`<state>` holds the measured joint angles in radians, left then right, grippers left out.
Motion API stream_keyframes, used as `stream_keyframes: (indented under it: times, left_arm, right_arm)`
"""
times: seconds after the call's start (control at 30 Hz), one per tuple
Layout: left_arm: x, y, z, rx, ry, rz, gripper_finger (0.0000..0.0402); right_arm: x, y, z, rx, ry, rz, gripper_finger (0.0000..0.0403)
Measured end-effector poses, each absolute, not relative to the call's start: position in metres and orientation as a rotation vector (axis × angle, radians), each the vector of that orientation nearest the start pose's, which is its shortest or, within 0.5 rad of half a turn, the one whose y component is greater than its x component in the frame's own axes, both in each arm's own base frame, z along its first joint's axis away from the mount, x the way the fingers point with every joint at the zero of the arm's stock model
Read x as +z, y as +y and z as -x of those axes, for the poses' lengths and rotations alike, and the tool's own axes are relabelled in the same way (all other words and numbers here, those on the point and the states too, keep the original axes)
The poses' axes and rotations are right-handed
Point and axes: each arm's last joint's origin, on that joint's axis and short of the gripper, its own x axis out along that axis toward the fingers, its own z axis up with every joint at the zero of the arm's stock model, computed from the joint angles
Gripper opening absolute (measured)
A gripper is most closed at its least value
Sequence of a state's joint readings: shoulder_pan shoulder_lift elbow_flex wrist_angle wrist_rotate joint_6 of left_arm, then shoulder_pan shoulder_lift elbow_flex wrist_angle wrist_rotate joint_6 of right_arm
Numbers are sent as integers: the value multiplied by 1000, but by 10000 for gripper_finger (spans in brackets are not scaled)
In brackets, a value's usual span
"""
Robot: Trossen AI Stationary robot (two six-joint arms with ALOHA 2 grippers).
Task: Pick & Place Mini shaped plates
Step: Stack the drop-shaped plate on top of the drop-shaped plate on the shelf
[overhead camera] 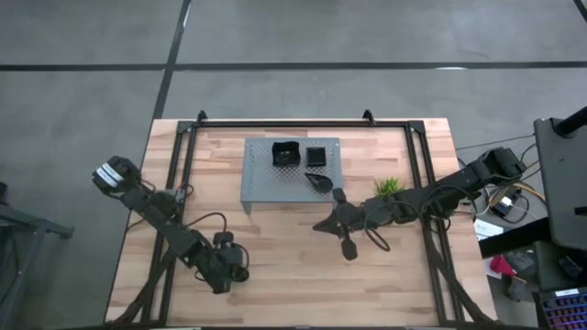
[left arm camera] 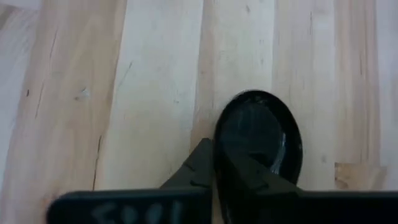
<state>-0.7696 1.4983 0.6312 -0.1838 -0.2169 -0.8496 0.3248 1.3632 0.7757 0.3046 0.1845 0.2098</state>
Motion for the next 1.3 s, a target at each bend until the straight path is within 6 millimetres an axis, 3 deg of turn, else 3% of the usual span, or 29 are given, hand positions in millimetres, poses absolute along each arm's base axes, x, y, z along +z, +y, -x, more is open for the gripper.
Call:
stream_keyframes:
  times: [0.07,0.27,0.6,0.8,1.1,1.3]
  left_arm:
    - [137,-172,-186,-73,1044,283,8]
    - [151,-168,-187,-22,917,279,2]
    - [202,-158,-198,352,272,203,1]
    - [229,-153,-200,581,34,170,0]
    - [235,-138,-215,713,15,70,0]
    - [238,-130,-221,760,-5,91,0]
  right_arm:
    - [249,89,-281,108,287,-137,8]
    - [249,89,-281,104,290,-167,8]
    - [240,87,-278,56,315,-243,8]
    - [243,84,-279,-53,246,-242,8]
    - [245,87,-291,-36,97,-271,12]
    - [228,93,-310,-54,65,-293,63]
